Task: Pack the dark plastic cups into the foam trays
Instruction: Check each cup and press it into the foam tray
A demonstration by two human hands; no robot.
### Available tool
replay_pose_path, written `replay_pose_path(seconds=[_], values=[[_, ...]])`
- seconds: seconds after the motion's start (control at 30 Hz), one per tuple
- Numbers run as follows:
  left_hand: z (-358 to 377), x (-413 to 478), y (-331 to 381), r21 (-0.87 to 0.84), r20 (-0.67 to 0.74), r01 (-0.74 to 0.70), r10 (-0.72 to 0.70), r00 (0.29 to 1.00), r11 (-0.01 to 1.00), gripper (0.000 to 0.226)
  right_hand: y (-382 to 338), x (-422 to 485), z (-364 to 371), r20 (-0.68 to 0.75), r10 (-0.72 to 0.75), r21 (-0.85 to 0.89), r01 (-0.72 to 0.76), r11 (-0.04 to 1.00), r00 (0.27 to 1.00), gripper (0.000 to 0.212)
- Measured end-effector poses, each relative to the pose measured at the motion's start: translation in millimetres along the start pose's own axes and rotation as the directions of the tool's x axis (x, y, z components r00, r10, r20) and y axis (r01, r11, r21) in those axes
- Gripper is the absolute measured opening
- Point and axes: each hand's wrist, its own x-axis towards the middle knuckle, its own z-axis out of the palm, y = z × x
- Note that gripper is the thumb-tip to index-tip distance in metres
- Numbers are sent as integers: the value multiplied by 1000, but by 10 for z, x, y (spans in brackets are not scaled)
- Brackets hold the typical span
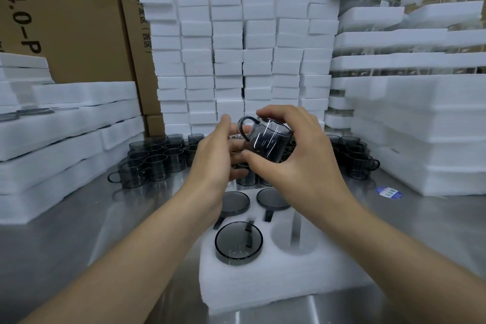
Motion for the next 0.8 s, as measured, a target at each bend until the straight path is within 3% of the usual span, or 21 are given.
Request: replay_pose_path(seconds=[0.17, 0.33, 0.57, 0.8], values=[[3, -37, 28, -87, 183, 49, -33, 983, 995, 78, 0, 11, 1, -36, 13, 35, -12, 999, 999, 55], [23, -56, 31, -38, 275, -10, 19, 961, 999, 53, -20, 12, 7, -11, 79, 164, -76, 983, 997, 62], [-27, -24, 42, -274, 416, 160, -33, 909, 948, 48, -90, -5, -14, -10, 98, 251, -93, 964, 995, 79], [-10, -4, -9, -470, 470, 373, -131, 873, 800, 29, -99, -21, -2, -14, 105, 234, -99, 967, 994, 81]])
